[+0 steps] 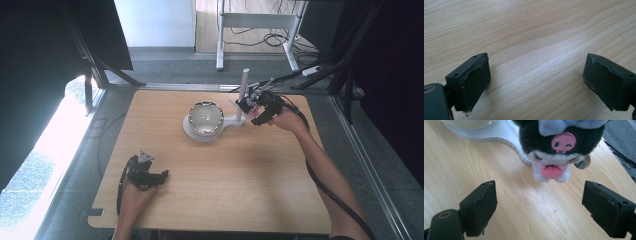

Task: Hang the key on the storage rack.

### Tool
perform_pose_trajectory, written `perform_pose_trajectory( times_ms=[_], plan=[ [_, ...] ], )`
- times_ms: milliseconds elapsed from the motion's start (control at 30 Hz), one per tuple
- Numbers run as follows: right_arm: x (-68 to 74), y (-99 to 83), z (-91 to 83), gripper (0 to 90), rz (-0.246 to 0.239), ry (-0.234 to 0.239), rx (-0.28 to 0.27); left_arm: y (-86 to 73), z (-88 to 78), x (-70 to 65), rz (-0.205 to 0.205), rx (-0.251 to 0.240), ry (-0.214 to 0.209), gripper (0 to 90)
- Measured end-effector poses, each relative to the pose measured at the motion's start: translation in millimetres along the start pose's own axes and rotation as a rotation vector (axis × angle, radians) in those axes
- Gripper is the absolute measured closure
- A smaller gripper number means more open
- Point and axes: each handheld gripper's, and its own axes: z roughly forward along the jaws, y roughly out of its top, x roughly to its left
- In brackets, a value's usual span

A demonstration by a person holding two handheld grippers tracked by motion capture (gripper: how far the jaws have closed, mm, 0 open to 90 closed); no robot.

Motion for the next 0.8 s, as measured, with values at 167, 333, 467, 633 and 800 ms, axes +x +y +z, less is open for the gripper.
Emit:
perform_pose_trajectory(
  times_ms=[167, 333, 467, 633, 800],
  plan=[
    [5.2, -3.2, -8.1, 12.7, -0.015, 0.011, -0.008, 0.0, 0.0, -0.1, 0.0, 0.0, 0.001, 7.3],
    [11.7, -7.5, -12.9, 12.6, -0.034, 0.022, -0.007, 0.0, 0.0, 0.0, 0.0, 0.0, 0.0, 7.3],
    [16.5, -11.0, -16.7, 12.6, -0.051, 0.03, -0.012, 0.0, 0.0, 0.0, 0.0, 0.0, 0.0, 7.3],
    [23.6, -14.0, -22.8, 12.5, -0.065, 0.039, -0.026, 0.0, 0.0, 0.0, 0.0, 0.0, 0.0, 7.3],
    [32.5, -18.1, -28.2, 12.4, -0.081, 0.05, -0.036, 0.0, 0.0, -0.1, 0.0, 0.0, 0.001, 7.3]
  ],
)
